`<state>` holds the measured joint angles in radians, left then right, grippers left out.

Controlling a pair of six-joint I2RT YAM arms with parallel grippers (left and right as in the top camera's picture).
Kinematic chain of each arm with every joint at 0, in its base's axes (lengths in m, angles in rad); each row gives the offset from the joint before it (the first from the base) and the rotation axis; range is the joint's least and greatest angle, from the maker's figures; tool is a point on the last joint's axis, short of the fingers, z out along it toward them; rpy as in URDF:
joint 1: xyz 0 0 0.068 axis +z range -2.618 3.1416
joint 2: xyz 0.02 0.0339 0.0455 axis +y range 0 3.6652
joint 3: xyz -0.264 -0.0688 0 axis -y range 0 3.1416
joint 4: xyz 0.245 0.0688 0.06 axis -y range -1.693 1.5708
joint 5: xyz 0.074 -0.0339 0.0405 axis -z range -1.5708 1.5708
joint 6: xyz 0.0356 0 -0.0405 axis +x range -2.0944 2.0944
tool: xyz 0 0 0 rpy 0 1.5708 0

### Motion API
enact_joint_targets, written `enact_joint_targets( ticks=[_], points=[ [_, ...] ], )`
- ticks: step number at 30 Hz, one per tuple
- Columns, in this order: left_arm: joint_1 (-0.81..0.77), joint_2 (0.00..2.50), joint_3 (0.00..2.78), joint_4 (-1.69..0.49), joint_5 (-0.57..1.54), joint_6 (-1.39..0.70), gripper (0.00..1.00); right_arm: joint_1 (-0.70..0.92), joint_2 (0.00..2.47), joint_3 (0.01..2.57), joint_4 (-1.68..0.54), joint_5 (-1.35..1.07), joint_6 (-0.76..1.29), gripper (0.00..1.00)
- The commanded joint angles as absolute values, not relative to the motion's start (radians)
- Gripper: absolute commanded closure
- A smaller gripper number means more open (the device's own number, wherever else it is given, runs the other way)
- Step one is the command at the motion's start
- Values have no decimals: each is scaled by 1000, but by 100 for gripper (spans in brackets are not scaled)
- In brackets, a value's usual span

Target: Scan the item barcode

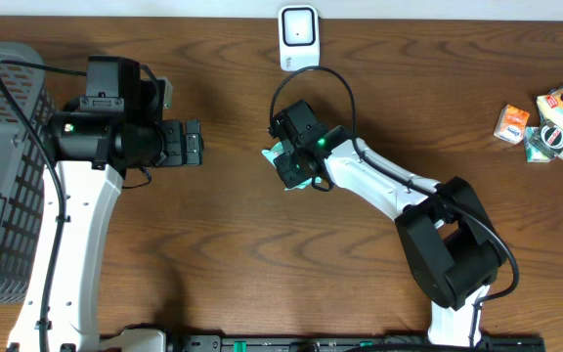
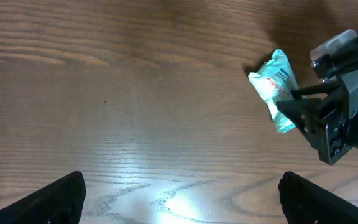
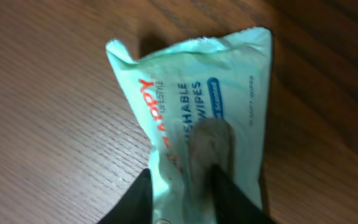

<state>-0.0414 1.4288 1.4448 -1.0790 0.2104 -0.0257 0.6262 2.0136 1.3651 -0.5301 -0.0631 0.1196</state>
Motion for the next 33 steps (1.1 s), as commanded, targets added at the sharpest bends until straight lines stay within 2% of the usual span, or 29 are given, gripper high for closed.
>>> enact_joint_targets(
  ticks=[1,5,14,17,19,28,33],
  points=[
    [-44,1431,1441,-1084,208,-23,2,631,2012,1379,-524,-109,80,72],
    [-44,1431,1441,-1084,208,-23,2,631,2012,1379,-503,-200,80,62],
    [-44,1431,1441,-1084,208,-23,2,636,2061,1372,-492,-189,31,61],
    [-44,1431,1441,-1084,208,-23,3,636,2102,1372,-489,-190,33,73],
    [-44,1431,1441,-1084,208,-23,2,635,2114,1372,-488,-191,45,99],
    [-44,1431,1441,-1084,208,-23,2,594,2055,1401,-437,-195,265,99],
    [-44,1431,1441,-1084,208,-23,2,533,1983,1407,-362,-194,276,99]
  ],
)
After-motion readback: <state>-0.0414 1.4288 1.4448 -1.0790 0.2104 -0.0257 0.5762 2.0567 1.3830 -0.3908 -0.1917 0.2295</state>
